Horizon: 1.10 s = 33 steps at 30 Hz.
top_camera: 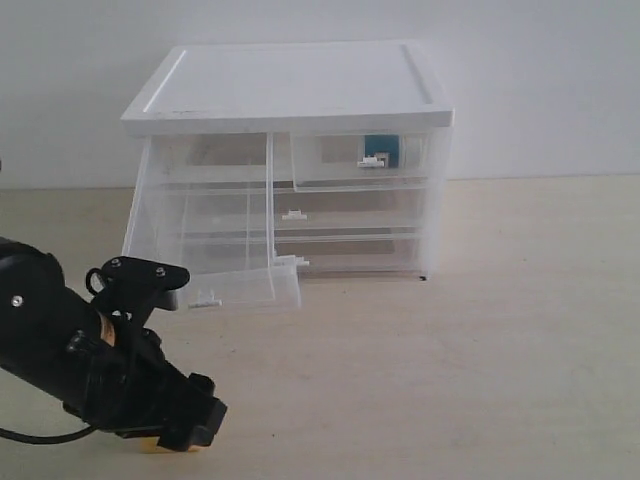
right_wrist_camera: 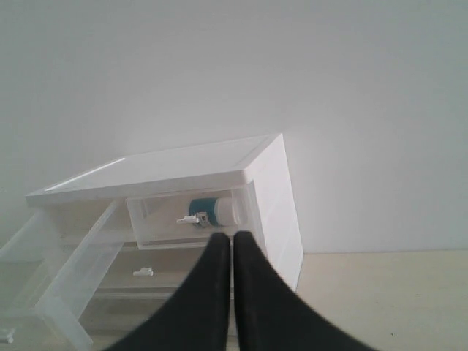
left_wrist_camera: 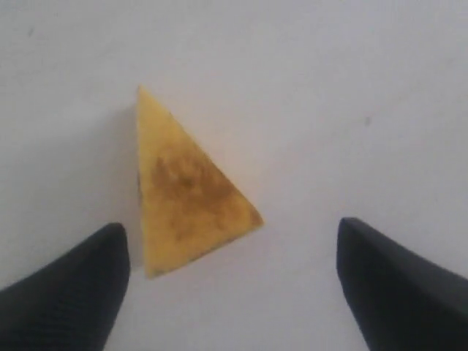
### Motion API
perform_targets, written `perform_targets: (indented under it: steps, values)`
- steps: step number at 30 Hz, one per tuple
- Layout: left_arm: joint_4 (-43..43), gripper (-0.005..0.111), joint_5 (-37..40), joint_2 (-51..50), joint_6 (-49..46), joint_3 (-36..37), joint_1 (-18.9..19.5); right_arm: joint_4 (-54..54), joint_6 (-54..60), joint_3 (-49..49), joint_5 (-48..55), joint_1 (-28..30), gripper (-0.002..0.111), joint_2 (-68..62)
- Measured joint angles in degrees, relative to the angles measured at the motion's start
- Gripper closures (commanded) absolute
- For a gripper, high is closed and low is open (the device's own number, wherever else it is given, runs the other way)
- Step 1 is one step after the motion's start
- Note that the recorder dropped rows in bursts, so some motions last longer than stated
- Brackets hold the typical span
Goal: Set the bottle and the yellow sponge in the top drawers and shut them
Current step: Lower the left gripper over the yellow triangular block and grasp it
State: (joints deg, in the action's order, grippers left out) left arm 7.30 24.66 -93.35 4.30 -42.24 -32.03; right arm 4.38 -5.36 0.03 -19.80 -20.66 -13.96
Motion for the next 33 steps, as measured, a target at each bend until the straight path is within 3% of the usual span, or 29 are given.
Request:
perform_targets:
  steps: [7,14,16,21,23,33]
  values:
    - [-1.52,0.033,-8.55,-5.21,2.31,-0.21,-0.45,0.00,0.00,0.00,0.00,0.00,0.108,0.00]
    - [-1.69,0.034,-8.81,-5.63,2.63,-0.21,-0.45,0.00,0.00,0.00,0.00,0.00,0.108,0.00]
    - [-1.69,0.040,-8.53,-5.38,2.63,-0.31,-0.45,0.00,0.00,0.00,0.00,0.00,0.108,0.00]
    - [-1.93,0.074,-6.42,-4.93,2.68,-0.43,-0.45,0.00,0.00,0.00,0.00,0.00,0.108,0.00]
    - [-2.70,0.082,-5.55,-4.75,2.77,-0.43,-0.45,0.00,0.00,0.00,0.00,0.00,0.108,0.00]
    - [-4.34,0.083,0.03,-2.09,3.86,-0.33,-0.45,0.00,0.00,0.00,0.00,0.00,0.108,0.00]
